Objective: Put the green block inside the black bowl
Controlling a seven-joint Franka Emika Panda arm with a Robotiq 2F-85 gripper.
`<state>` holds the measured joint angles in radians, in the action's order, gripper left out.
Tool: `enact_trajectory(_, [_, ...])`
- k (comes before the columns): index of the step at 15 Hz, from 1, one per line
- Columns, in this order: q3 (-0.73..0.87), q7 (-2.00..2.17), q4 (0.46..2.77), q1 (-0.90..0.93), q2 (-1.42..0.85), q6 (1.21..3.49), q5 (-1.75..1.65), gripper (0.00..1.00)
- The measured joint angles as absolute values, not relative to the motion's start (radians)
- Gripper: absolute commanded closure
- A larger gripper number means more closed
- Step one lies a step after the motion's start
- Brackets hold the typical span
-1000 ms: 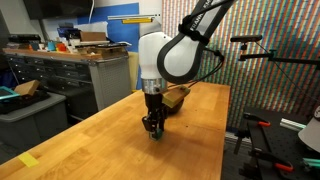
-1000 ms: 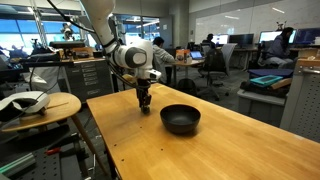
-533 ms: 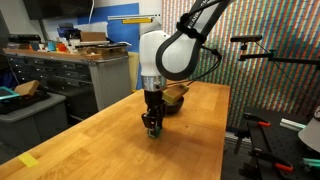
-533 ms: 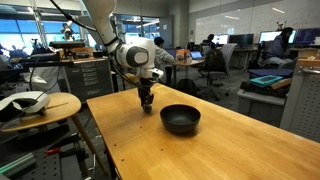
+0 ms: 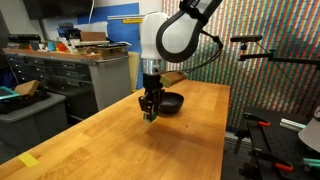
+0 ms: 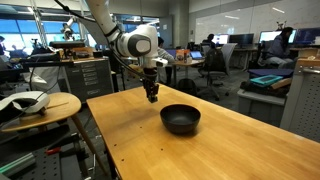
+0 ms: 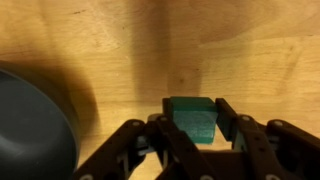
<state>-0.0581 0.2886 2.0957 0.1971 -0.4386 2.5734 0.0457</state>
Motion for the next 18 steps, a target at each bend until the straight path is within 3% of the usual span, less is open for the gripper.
enact_trajectory(18, [0.079,0.318,2.181,0.086,-0.255,2.520,-0.070,0.79])
